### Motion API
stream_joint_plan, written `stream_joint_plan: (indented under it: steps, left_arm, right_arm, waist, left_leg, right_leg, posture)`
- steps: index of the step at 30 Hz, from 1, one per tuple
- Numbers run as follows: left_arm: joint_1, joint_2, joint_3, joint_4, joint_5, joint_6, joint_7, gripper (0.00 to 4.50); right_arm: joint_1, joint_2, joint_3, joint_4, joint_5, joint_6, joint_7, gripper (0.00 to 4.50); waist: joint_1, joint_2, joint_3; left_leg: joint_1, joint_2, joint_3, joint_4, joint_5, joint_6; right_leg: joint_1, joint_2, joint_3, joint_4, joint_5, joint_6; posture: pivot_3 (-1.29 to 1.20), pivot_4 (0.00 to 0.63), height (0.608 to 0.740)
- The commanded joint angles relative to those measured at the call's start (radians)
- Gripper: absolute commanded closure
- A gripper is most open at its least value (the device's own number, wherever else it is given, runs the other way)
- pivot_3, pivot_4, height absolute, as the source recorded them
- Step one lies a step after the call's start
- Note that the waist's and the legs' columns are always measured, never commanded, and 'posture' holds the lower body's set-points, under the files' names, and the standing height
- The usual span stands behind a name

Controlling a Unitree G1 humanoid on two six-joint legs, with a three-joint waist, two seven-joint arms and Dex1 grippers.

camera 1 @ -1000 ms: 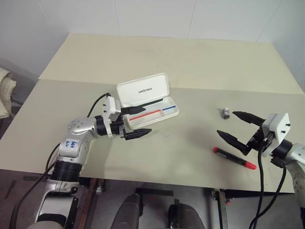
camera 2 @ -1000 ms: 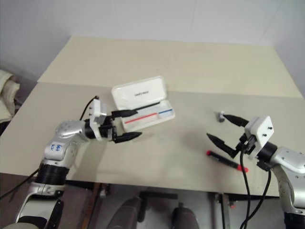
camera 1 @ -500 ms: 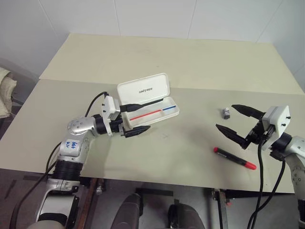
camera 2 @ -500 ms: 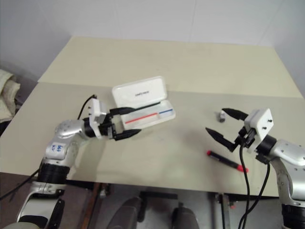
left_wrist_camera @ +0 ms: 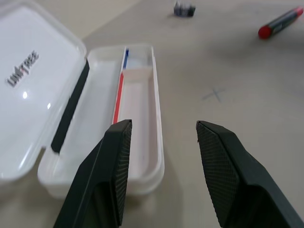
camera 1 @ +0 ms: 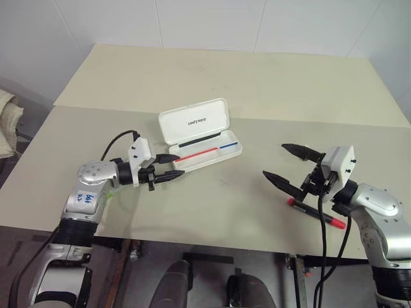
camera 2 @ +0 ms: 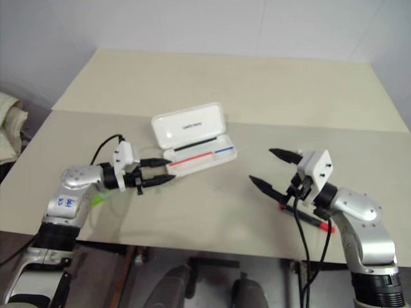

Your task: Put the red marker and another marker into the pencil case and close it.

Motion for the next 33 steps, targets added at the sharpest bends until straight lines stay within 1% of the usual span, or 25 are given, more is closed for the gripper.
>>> stream_joint_plan:
  steps: [1,5,9,16,26,28,33]
  left_arm:
    - [-0.017,0.051,-0.008,-0.005,0.022,0.059,-0.016,2.32]
    - [-0.039,0.074,-0.028,0.025,0.047,0.087,-0.037,2.32]
    - [-0.068,0.076,-0.043,0.053,0.059,0.090,-0.061,2.32]
    - [-0.140,0.053,-0.090,0.104,0.086,0.088,-0.093,2.32]
    - [-0.205,0.051,-0.164,0.150,0.136,0.094,-0.162,2.32]
    - [-0.225,0.048,-0.182,0.163,0.159,0.109,-0.162,2.32]
    - [-0.279,0.030,-0.220,0.197,0.202,0.153,-0.151,2.32]
  right_arm:
    - [-0.017,0.041,0.029,-0.062,0.001,-0.035,-0.031,0.00]
    - [-0.022,0.074,0.053,-0.081,-0.010,-0.042,-0.059,0.00]
    - [-0.015,0.087,0.069,-0.100,-0.013,-0.037,-0.073,0.00]
    - [-0.010,0.067,0.074,-0.120,0.008,-0.013,-0.053,0.00]
    - [0.010,0.042,0.060,-0.142,0.022,0.002,-0.044,0.00]
    - [0.015,0.020,0.055,-0.151,0.039,0.024,-0.023,0.00]
    - [0.048,-0.098,0.055,-0.182,0.110,0.112,0.095,0.00]
  waist:
    - [-0.002,0.000,0.000]
    - [-0.002,0.000,0.000]
    - [-0.003,0.000,0.000]
    - [-0.002,0.000,0.000]
    - [-0.007,0.000,0.000]
    - [-0.006,0.000,0.000]
    - [-0.003,0.000,0.000]
  left_leg:
    - [0.000,0.000,0.000,0.000,-0.001,-0.002]
    - [0.000,0.001,0.002,-0.001,-0.001,-0.002]
    - [0.000,0.001,0.005,-0.001,0.000,0.001]
    - [0.000,0.002,0.008,0.000,0.001,0.001]
    - [0.001,0.004,0.015,0.000,0.002,0.002]
    - [0.001,0.005,0.016,0.001,0.002,0.002]
    - [0.001,0.005,0.016,0.003,0.001,0.001]
  right_leg:
    - [0.000,0.000,0.001,0.000,0.000,0.000]
    - [-0.002,0.001,0.003,0.001,0.000,0.000]
    - [-0.005,0.002,0.008,0.004,0.000,0.000]
    - [-0.013,0.002,0.017,0.011,0.000,0.000]
    - [-0.015,0.004,0.020,0.013,0.000,0.000]
    - [-0.015,0.004,0.021,0.014,0.000,0.000]
    - [-0.015,0.004,0.021,0.014,0.001,-0.001]
  posture:
    - [0.00,0.150,0.740]
    - [0.00,0.150,0.740]
    - [0.00,0.150,0.740]
    - [0.00,0.150,0.740]
    - [0.00,0.150,0.740]
    - [0.00,0.150,0.740]
    - [0.00,0.150,0.740]
